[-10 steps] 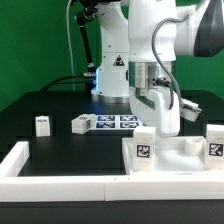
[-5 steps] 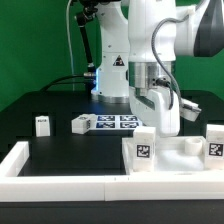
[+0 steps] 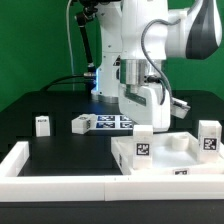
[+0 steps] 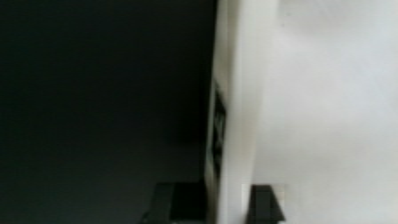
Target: Assemble square table
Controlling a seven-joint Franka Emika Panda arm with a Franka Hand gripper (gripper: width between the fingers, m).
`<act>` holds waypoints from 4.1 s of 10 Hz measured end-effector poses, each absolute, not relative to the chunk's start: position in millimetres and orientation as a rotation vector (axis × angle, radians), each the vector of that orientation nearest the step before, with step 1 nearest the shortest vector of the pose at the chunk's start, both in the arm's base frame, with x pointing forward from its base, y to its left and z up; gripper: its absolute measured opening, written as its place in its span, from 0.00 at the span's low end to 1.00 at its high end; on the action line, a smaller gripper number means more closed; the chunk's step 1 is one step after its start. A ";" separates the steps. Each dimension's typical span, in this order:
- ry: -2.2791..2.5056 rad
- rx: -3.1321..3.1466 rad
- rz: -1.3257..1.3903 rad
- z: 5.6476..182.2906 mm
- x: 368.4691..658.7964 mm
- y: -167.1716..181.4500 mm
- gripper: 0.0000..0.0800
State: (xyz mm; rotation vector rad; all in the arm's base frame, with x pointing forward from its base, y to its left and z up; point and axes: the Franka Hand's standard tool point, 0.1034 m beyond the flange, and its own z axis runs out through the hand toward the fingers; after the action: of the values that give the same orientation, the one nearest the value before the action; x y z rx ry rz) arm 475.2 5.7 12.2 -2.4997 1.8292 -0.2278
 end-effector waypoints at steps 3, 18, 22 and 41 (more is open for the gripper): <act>1.614 -2.641 -0.294 17.4 474.3 -40.4 0.09; -0.221 -3.183 -0.284 18.3 525.4 -76.0 0.08; -0.695 -3.151 -0.280 20.2 531.7 -73.1 0.08; -2.408 -2.362 -0.524 21.3 628.4 86.8 0.11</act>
Offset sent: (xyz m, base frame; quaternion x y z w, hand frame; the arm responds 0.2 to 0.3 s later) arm 0.0000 0.0000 0.0000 0.0000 0.0000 -0.1296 0.9916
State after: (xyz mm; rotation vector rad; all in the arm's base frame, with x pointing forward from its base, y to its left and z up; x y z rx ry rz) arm 628.4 86.8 21.3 -2.3619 -2.4082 -0.5240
